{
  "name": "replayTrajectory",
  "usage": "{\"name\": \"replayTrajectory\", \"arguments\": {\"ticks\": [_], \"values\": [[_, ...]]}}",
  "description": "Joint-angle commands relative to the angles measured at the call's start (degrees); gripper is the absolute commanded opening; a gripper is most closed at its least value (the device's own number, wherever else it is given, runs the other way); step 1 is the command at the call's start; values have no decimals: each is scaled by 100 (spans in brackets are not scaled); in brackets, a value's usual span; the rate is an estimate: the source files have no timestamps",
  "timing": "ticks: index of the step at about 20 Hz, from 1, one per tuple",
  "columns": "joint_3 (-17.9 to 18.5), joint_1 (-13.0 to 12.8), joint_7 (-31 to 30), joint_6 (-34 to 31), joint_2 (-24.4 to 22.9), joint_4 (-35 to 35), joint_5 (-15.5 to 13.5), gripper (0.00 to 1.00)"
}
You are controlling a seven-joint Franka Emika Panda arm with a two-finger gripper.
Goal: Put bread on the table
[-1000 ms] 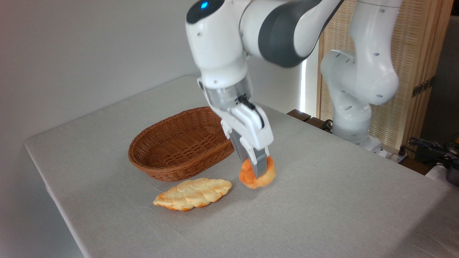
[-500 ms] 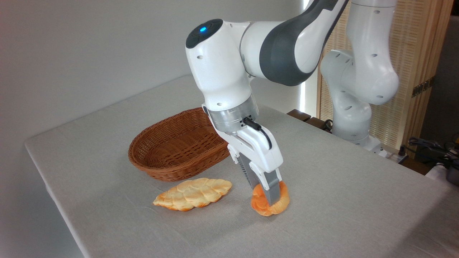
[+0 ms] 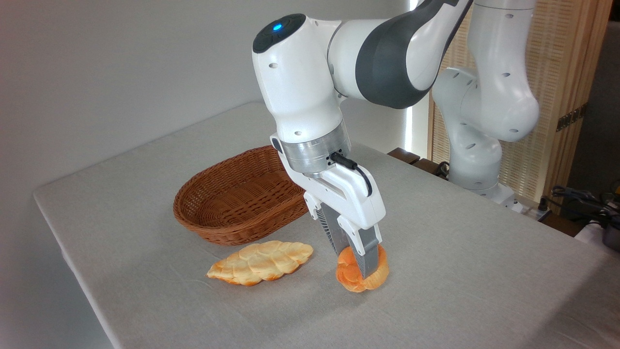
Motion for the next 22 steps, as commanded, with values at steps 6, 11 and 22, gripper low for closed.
{"name": "replayTrajectory", "arguments": {"ticks": [6,11,22], "values": [[4,-6,-112,-131,-1,195,-142,100],[-783,562,-481,-982,-1,1249,-1055,100],[-2079,1374,-1079,-2250,789,3281,-1637,100]]}}
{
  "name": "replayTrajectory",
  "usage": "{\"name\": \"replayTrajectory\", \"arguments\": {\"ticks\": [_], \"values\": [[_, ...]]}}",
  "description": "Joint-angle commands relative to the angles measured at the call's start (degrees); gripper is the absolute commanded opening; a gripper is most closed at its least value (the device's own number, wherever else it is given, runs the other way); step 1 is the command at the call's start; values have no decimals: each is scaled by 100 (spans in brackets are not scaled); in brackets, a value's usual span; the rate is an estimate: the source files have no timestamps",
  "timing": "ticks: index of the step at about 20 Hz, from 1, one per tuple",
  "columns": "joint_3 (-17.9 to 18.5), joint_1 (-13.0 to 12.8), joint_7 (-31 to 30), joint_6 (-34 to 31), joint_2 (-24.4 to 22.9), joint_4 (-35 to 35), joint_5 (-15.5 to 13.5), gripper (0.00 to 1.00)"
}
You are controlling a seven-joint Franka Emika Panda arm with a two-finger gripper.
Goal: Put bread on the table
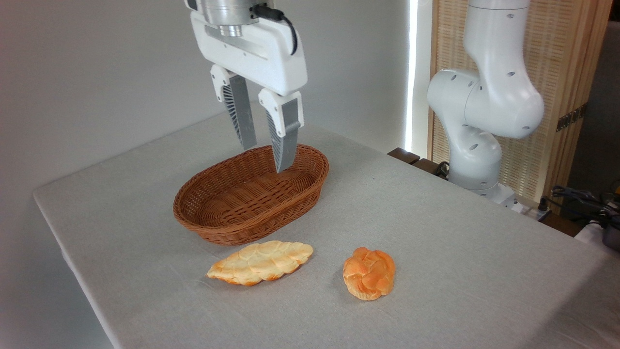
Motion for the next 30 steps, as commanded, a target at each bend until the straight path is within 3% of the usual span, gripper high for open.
{"name": "replayTrajectory", "arguments": {"ticks": [1,6,15,19,22,30], "values": [[-64,102,-95,-240,426,405,-131,100],[-81,94,-96,-214,417,414,-96,100],[-55,58,-288,462,382,309,97,100],[-55,50,-289,436,382,256,115,100],[-64,41,-306,428,373,256,369,100],[-64,41,-280,322,373,256,378,100]]}}
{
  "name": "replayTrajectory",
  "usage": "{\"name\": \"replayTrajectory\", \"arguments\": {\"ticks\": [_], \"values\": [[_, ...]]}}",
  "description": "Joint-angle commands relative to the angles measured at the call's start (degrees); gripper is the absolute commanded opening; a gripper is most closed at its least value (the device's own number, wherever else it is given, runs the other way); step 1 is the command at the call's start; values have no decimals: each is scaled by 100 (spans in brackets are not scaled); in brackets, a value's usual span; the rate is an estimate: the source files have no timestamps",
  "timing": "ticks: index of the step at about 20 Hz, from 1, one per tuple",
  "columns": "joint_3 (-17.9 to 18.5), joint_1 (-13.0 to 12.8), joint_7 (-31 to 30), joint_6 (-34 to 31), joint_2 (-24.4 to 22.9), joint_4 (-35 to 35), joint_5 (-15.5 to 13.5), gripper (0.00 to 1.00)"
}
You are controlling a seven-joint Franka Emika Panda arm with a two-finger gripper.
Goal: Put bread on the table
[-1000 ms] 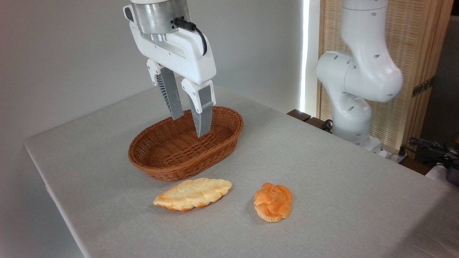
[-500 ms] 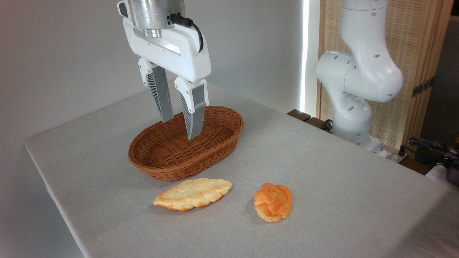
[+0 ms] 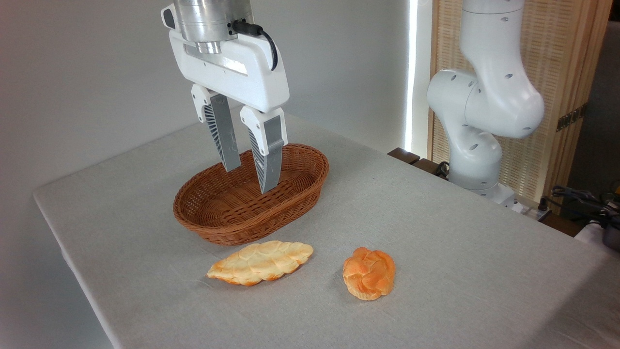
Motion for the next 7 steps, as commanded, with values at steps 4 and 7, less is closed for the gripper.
{"name": "replayTrajectory", "arguments": {"ticks": [4,7], "values": [[-15,5,-41,-149,-27,-17,80,100],[-24,5,-32,-149,-27,-8,80,100]]}}
